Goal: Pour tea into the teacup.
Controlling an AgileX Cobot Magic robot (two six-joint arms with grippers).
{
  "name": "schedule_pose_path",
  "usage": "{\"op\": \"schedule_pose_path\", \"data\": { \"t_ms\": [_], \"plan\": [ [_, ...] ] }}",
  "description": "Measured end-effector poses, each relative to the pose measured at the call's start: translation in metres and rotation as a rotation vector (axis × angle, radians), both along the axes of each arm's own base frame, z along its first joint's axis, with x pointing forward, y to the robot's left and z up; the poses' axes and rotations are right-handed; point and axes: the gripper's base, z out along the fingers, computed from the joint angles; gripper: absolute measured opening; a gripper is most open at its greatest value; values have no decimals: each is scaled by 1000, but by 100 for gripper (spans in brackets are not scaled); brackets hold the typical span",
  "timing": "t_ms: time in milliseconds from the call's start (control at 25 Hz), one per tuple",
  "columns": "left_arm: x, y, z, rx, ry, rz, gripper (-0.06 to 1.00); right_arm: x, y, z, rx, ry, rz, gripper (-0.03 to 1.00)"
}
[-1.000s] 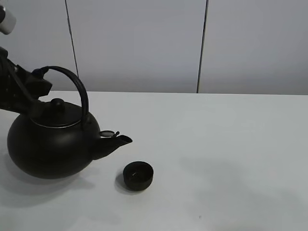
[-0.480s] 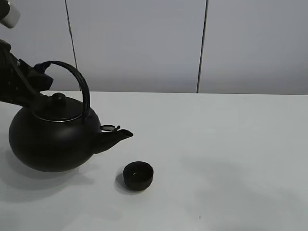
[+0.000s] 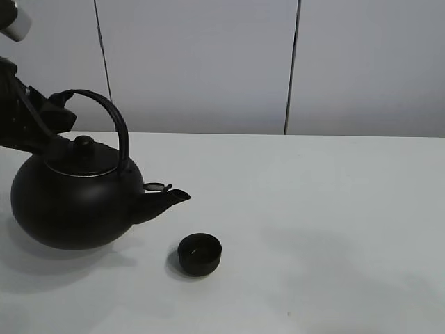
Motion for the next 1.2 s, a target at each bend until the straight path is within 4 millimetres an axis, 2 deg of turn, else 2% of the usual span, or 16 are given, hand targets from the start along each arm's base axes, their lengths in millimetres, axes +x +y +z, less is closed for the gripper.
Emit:
{"op": "schedule_pose_path", "data": {
  "t_ms": [1200],
  "plan": [
    [2,-1,2,7,-1,0,11,0,0,0,0,-1,0,61]
  ]
}}
